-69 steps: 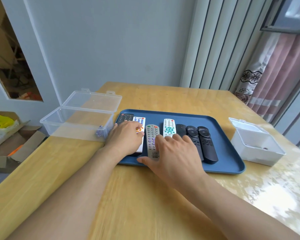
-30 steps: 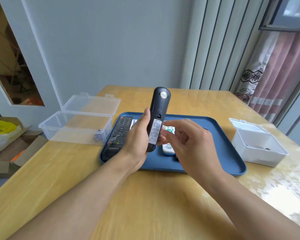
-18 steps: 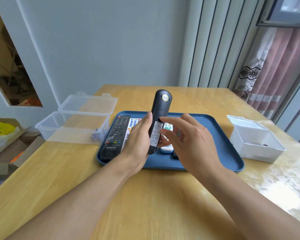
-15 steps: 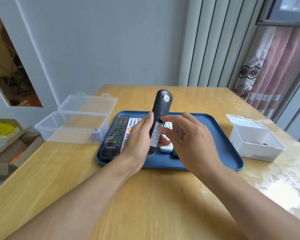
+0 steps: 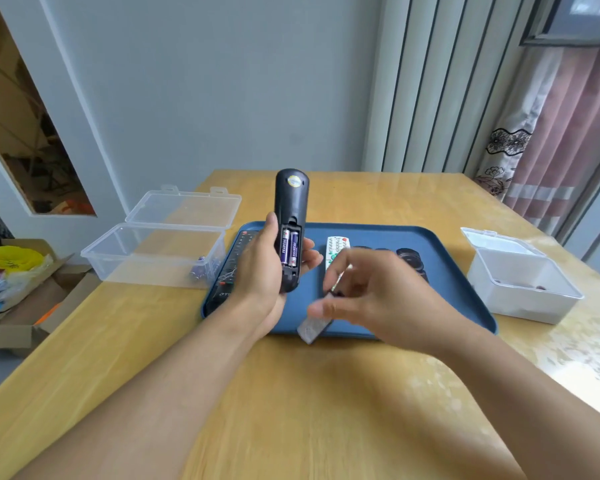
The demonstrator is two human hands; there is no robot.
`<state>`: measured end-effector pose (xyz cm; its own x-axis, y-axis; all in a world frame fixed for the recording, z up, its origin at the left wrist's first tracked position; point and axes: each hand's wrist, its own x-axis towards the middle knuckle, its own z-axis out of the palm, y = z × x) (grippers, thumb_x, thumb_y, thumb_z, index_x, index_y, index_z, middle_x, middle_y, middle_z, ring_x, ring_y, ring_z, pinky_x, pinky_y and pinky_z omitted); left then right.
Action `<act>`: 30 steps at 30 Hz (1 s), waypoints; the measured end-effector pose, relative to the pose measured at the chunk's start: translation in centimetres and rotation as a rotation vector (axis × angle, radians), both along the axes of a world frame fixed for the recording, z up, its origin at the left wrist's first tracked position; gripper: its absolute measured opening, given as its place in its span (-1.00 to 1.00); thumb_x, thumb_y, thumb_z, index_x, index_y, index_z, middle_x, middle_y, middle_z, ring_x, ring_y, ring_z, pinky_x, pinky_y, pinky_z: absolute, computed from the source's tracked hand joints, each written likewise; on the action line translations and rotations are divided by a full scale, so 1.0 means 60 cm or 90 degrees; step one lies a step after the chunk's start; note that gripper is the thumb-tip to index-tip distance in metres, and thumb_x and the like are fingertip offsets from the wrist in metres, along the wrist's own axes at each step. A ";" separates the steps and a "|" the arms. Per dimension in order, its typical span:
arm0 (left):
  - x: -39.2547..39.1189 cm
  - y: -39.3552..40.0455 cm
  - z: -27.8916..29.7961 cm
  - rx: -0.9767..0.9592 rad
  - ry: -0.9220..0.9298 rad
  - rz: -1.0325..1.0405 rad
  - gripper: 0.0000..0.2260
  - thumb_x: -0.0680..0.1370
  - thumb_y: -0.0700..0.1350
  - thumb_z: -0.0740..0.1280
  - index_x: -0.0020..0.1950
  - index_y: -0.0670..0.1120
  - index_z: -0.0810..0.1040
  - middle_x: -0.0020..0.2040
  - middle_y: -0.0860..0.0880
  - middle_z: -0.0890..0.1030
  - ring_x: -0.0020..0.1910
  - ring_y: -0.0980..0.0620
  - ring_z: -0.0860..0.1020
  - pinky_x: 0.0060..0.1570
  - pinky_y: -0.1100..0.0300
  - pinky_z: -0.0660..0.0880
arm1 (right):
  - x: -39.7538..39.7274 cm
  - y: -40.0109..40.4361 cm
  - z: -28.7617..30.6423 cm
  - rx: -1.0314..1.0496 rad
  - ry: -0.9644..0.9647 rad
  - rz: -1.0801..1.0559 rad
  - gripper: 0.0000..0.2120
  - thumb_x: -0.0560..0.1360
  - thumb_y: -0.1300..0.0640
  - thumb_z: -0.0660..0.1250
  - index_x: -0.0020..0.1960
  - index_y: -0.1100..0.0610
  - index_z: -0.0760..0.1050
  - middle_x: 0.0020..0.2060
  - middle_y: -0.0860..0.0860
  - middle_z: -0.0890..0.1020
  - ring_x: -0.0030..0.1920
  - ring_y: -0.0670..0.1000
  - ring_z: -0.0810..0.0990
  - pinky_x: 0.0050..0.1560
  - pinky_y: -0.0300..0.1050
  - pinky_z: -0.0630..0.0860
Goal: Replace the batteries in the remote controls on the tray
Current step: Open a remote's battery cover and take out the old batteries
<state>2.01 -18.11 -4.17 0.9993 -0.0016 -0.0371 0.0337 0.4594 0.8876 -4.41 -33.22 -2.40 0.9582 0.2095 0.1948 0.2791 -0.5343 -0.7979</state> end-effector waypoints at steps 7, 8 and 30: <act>-0.016 -0.002 0.011 -0.052 -0.015 -0.090 -0.58 0.72 0.06 0.10 0.01 -0.21 0.59 -0.28 -0.15 0.61 -0.30 -0.06 0.61 0.05 -0.03 0.62 | -0.017 0.020 -0.011 -0.263 -0.003 0.046 -0.68 0.34 -0.22 0.55 -0.18 -0.06 0.51 -0.31 -0.13 0.60 -0.36 -0.18 0.46 -0.37 -0.28 0.31; -0.017 -0.002 0.011 -0.053 -0.015 -0.093 -0.58 0.73 0.05 0.09 0.01 -0.21 0.60 -0.27 -0.15 0.62 -0.29 -0.07 0.61 0.05 -0.03 0.62 | -0.018 0.021 -0.009 -0.290 -0.015 0.037 -0.67 0.33 -0.25 0.53 -0.17 -0.06 0.51 -0.30 -0.12 0.60 -0.35 -0.20 0.46 -0.38 -0.27 0.28; -0.026 -0.012 -0.006 -0.003 -0.028 -0.231 -0.50 0.74 0.09 -0.03 0.44 -0.22 0.45 0.30 -0.30 0.59 0.09 -0.16 0.57 -0.02 0.08 0.63 | 0.011 0.000 -0.032 -0.291 -0.399 -0.154 -0.70 0.53 -0.12 0.40 0.25 -0.16 0.58 0.01 -0.15 0.54 -0.25 -0.19 0.51 -0.43 -0.14 0.47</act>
